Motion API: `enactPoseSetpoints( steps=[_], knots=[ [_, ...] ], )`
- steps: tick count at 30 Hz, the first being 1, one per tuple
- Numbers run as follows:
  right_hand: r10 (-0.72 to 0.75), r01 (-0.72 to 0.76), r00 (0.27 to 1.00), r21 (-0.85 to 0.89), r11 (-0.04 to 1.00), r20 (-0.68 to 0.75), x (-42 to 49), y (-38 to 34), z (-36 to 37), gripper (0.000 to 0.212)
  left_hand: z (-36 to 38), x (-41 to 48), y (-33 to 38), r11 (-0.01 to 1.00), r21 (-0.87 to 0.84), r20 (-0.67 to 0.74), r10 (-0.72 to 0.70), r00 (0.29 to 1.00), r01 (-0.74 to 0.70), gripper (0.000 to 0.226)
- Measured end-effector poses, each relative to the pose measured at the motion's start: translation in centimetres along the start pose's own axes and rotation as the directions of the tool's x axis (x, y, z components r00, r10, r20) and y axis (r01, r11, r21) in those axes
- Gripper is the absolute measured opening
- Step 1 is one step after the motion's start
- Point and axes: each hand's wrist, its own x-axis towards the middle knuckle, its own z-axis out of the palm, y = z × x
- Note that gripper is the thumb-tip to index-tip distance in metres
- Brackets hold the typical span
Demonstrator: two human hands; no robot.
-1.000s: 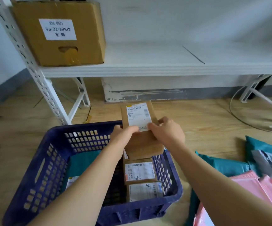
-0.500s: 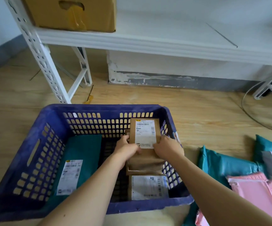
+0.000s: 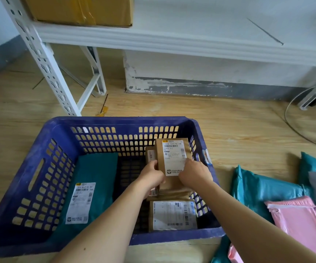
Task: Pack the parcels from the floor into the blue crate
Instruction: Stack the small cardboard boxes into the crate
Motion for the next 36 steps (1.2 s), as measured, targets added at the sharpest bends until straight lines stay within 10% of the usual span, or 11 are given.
enactPoseSetpoints(
  steps=[12, 24, 30, 36],
  knots=[
    [-0.226, 0.248, 0.967, -0.253, 0.935, 0.115, -0.4, 0.0, 0.2, 0.063, 0.6, 0.7, 0.3, 0.997, 0.048, -0.002, 0.061, 0.998, -0.061, 0.069],
    [-0.314, 0.275, 0.946, -0.324, 0.905, -0.075, 0.2, 1.3, 1.4, 0.07, 0.5, 2.0, 0.5, 0.995, 0.07, -0.087, 0.081, 0.993, -0.075, 0.061],
    [-0.355, 0.334, 0.92, -0.142, 0.932, -0.164, -1.1, 1.6, -0.7, 0.057, 0.9, 0.8, 2.4, 0.898, 0.298, -0.264, 0.403, 0.876, -0.324, 0.041],
    [-0.182, 0.255, 0.899, 0.139, 0.957, -0.399, -3.8, 5.0, -5.0, 0.039, 2.7, -1.4, 5.7, 0.724, 0.471, -0.144, 0.627, 0.766, -0.504, 0.032]
  ],
)
